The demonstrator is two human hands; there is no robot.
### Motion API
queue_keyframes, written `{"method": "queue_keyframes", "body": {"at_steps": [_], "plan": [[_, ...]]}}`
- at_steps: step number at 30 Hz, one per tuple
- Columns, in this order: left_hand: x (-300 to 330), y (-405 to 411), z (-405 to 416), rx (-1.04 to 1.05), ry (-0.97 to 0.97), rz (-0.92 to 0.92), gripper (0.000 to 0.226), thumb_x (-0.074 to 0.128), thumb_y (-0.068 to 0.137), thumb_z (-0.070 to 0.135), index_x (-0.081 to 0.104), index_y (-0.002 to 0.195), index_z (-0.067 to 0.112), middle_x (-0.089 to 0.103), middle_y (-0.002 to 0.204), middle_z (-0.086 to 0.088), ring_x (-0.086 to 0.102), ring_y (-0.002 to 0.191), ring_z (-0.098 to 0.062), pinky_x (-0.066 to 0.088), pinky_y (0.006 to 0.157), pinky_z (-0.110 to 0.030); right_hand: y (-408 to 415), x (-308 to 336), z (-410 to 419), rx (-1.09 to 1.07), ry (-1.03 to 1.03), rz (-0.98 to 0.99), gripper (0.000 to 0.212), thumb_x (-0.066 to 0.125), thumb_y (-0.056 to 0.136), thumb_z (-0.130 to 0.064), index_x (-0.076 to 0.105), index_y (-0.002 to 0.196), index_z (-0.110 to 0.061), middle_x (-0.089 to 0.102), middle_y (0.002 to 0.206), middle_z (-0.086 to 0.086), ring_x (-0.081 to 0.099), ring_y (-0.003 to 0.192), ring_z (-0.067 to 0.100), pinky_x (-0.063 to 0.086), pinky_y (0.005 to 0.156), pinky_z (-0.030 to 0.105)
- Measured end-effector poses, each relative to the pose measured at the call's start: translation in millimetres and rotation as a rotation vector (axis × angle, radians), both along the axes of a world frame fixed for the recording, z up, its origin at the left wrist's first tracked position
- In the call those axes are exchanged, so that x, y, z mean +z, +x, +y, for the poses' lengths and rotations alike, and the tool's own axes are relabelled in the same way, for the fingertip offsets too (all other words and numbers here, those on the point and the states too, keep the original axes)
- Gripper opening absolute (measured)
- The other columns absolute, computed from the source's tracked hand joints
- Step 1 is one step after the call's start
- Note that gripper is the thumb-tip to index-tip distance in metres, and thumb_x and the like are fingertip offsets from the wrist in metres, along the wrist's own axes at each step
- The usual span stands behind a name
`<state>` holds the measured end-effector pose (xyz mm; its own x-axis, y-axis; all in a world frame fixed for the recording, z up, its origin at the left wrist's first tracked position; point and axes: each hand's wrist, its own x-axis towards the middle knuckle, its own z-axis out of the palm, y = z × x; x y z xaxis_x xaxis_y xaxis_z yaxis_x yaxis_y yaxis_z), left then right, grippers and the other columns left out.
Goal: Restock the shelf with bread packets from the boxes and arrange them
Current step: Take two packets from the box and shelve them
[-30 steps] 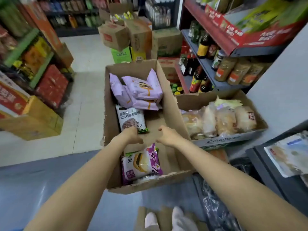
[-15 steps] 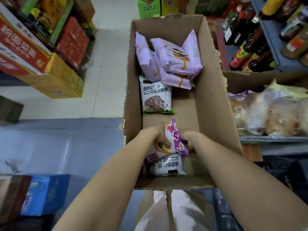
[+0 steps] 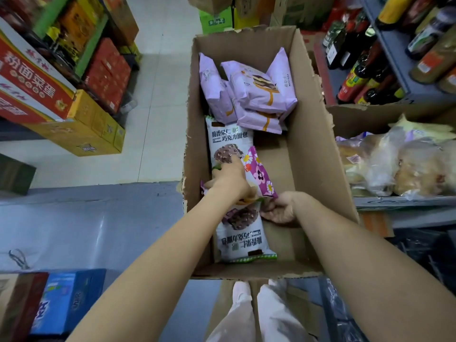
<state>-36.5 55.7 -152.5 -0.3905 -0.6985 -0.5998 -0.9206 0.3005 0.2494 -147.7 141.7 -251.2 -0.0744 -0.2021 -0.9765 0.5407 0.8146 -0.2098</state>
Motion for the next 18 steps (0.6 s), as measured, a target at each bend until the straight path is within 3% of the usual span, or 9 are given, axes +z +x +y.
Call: {"method": "queue_keyframes", "body": {"at_steps": [3,6,9,12,13,14,18], "plan": [[4,7,-3,0.091,0.054,0.133,0.094,0.076,0.073,0.042,0.020,0.140,0.006,0.043,0.136,-0.018,0.042,0.126,-0.038,0.041,0.102,-0.046,3,-2,4,0.208,0.066,0.020,0.022,0.052,0.092,-0.001,0.052,0.070,-0.002,0.057,0.038,0.007,0.054,0.027,0.012,0.045,0.035,0.018],[8,13,-5,0.245,0.115,0.274,0.097,0.078,0.072,0.039,0.019,0.143,0.007,0.046,0.136,-0.012,0.047,0.125,-0.031,0.043,0.102,-0.037,16,0,2,0.406,0.067,0.074,0.023,0.059,0.087,-0.006,0.050,0.067,-0.012,0.054,0.060,0.002,0.052,0.056,0.012,0.043,0.058,0.026],[5,19,-5,0.369,0.163,0.354,0.089,0.080,0.072,0.036,0.028,0.139,0.008,0.050,0.133,-0.008,0.050,0.122,-0.026,0.043,0.099,-0.032,21,3,-3,0.395,0.010,0.055,0.020,0.059,0.085,-0.009,0.051,0.067,-0.013,0.051,0.070,0.003,0.048,0.069,0.014,0.041,0.064,0.029],[1,21,-7,0.431,0.193,0.379,0.090,0.082,0.069,0.035,0.030,0.137,0.008,0.052,0.132,-0.008,0.052,0.121,-0.025,0.044,0.099,-0.031,24,2,-6,0.339,-0.018,0.053,0.019,0.064,0.084,-0.009,0.054,0.068,-0.013,0.061,0.066,0.001,0.060,0.064,0.009,0.049,0.061,0.018],[1,21,-7,0.425,0.191,0.373,0.091,0.082,0.069,0.036,0.030,0.138,0.008,0.051,0.133,-0.008,0.051,0.121,-0.025,0.043,0.100,-0.032,26,-1,-7,0.354,-0.024,0.077,0.017,0.067,0.082,-0.009,0.056,0.070,-0.013,0.062,0.073,0.001,0.061,0.073,0.008,0.051,0.071,0.015],[1,21,-8,0.419,0.185,0.365,0.092,0.081,0.069,0.036,0.029,0.139,0.007,0.051,0.134,-0.008,0.051,0.122,-0.025,0.043,0.100,-0.032,29,-2,-7,0.384,-0.023,0.107,0.017,0.069,0.081,-0.010,0.056,0.071,-0.013,0.061,0.079,0.001,0.059,0.083,0.010,0.048,0.081,0.017],[2,21,-10,0.455,0.155,0.422,0.088,0.081,0.070,0.037,0.031,0.136,0.008,0.053,0.130,-0.007,0.053,0.119,-0.024,0.045,0.096,-0.031,35,-5,-6,0.385,-0.033,0.199,0.018,0.065,0.083,-0.014,0.050,0.073,-0.014,0.057,0.083,0.005,0.053,0.091,0.019,0.043,0.088,0.030]]}}
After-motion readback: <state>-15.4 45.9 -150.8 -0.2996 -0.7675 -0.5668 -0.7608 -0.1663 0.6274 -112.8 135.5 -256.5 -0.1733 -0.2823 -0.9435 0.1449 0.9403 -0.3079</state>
